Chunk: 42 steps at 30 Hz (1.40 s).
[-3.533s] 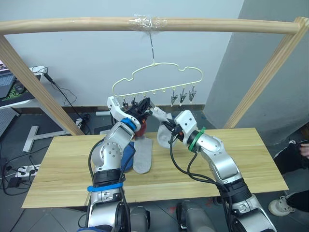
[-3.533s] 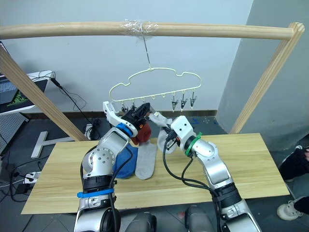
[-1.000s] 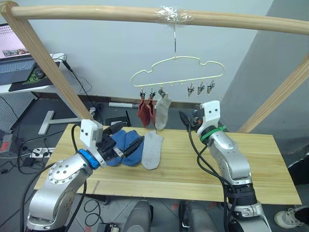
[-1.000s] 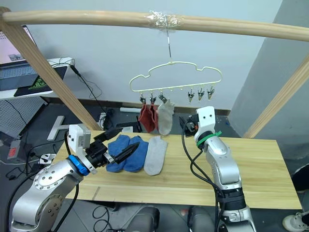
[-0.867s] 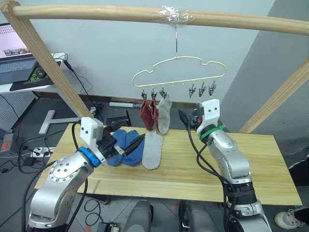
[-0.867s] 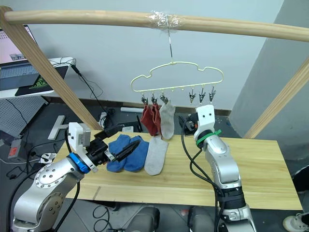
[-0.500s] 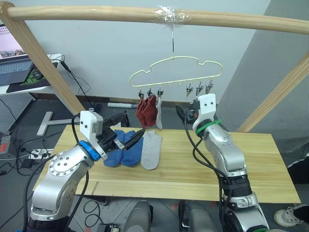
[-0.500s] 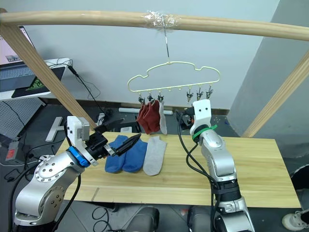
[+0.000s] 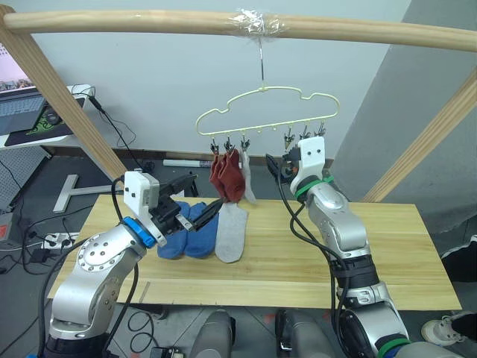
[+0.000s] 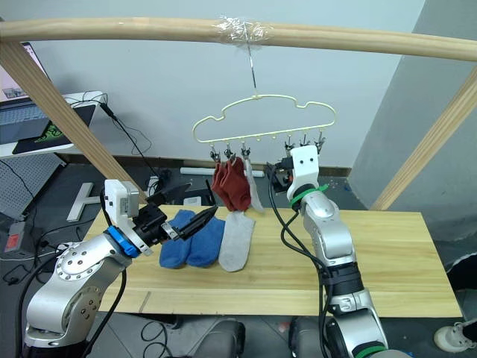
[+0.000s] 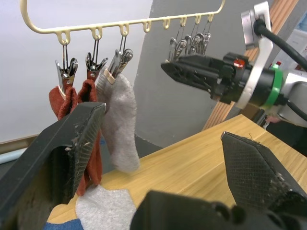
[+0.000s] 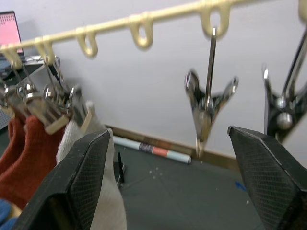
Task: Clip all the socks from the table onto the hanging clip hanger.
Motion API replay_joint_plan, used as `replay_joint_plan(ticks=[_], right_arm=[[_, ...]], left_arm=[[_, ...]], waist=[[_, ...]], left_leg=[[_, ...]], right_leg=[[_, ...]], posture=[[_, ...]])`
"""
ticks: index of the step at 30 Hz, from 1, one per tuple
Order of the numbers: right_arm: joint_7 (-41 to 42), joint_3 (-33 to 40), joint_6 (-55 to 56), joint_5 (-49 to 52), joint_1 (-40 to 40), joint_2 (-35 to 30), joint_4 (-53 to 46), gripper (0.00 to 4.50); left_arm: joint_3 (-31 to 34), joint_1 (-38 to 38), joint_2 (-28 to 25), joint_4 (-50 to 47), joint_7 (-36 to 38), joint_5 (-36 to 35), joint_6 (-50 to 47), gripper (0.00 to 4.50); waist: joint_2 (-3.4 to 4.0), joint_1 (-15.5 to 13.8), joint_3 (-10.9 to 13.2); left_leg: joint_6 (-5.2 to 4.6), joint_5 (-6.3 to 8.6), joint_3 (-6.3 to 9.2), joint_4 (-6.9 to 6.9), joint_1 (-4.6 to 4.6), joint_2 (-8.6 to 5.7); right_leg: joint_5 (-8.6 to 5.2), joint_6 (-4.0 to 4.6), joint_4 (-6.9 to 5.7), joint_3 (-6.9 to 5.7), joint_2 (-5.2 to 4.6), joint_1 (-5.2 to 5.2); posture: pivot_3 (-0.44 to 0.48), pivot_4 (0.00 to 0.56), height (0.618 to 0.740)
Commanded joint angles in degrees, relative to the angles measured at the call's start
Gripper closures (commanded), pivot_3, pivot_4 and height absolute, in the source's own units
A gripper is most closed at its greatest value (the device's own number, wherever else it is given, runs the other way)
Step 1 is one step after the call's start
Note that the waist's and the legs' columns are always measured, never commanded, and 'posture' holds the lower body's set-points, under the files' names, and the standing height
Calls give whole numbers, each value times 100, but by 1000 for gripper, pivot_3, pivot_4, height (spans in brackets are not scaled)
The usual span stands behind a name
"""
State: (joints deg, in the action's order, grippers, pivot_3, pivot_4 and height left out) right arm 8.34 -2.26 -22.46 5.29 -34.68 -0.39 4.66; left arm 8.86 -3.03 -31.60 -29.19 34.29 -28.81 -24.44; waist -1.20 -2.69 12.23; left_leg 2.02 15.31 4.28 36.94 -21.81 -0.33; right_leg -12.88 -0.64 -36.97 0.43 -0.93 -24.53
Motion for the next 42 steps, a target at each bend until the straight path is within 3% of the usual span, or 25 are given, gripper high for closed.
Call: replay_joint_plan(ticks=[1,42], right_arm=[[-70,8,344,-55,-219,50,37,396],[69,74,727,-17,-676,32,565,396]], left_arm=[[178,-101,-26,-88,-13,1,171,0],[150,-612,1,-46,147,-75,237,0]], waist=[[0,1,0],[-1,15,-1]], left_leg=[[0,0,0,-1,0,0],[0,0,-5,1,-1,0]], right_leg=[[1,1,0,0,0,0],[17,28,-4,-3,1,0]], posture=[[193,199,740],[186,187,740]])
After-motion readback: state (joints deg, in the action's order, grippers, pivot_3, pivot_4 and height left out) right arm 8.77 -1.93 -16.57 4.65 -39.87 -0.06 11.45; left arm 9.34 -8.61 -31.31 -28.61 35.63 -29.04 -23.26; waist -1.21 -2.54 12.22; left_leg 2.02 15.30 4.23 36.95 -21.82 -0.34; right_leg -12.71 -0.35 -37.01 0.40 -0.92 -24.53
